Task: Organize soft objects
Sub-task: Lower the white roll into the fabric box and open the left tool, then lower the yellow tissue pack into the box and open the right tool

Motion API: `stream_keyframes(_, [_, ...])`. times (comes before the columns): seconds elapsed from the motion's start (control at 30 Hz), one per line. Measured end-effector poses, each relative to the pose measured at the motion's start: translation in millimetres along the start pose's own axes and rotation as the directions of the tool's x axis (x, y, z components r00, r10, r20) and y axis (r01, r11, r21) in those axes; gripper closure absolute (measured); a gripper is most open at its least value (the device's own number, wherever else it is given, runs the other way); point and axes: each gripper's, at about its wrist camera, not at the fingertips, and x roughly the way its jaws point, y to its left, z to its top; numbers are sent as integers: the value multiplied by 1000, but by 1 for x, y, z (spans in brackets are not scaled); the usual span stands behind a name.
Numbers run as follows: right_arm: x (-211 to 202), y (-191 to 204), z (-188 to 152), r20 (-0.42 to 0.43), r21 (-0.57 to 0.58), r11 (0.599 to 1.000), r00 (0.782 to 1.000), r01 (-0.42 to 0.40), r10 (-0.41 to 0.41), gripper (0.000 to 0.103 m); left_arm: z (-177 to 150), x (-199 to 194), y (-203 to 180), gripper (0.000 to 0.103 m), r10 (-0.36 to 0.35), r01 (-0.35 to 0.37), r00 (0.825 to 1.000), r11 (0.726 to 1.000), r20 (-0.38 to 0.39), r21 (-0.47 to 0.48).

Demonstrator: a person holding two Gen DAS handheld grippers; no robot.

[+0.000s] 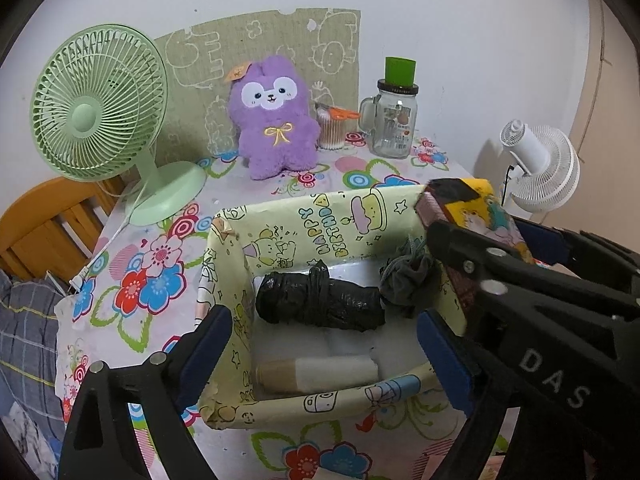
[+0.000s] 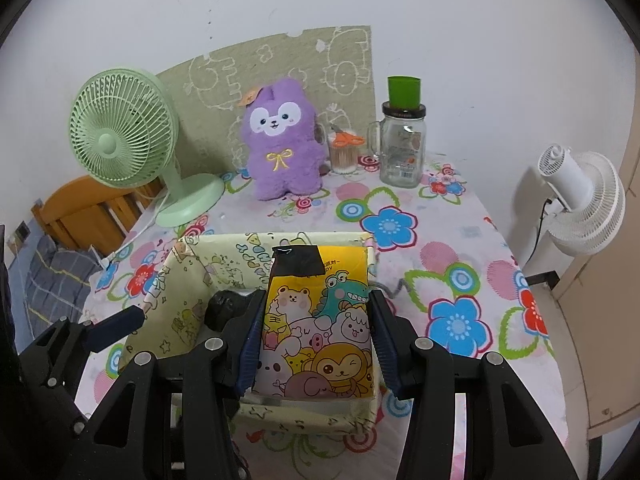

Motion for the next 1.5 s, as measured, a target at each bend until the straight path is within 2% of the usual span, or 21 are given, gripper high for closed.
stream_keyframes(0.37, [22, 9, -2, -66, 11, 998, 996, -64, 65, 48, -3, 4, 4, 8, 3, -3, 1000, 1000, -15, 3])
stream_keyframes(0.43, [23, 8, -3, -78, 16, 997, 994, -70, 71, 43, -4, 2, 3, 8, 5, -5, 1000, 1000, -11, 7])
stream_keyframes(0.53, [22, 7, -6, -83, 28, 997, 994, -72, 74, 30, -5, -1, 2, 7, 6, -6, 1000, 1000, -5, 11])
stream_keyframes(0.57, [21, 6, -7, -82, 34, 997, 994, -68, 71, 29, -6, -2, 2, 7, 6, -6, 1000, 1000, -3, 12])
stream_keyframes(1.5, [-31, 5, -33, -50, 9, 1000, 999, -13, 13, 27, -32, -49, -11, 4, 2, -3, 998, 1000, 55, 18])
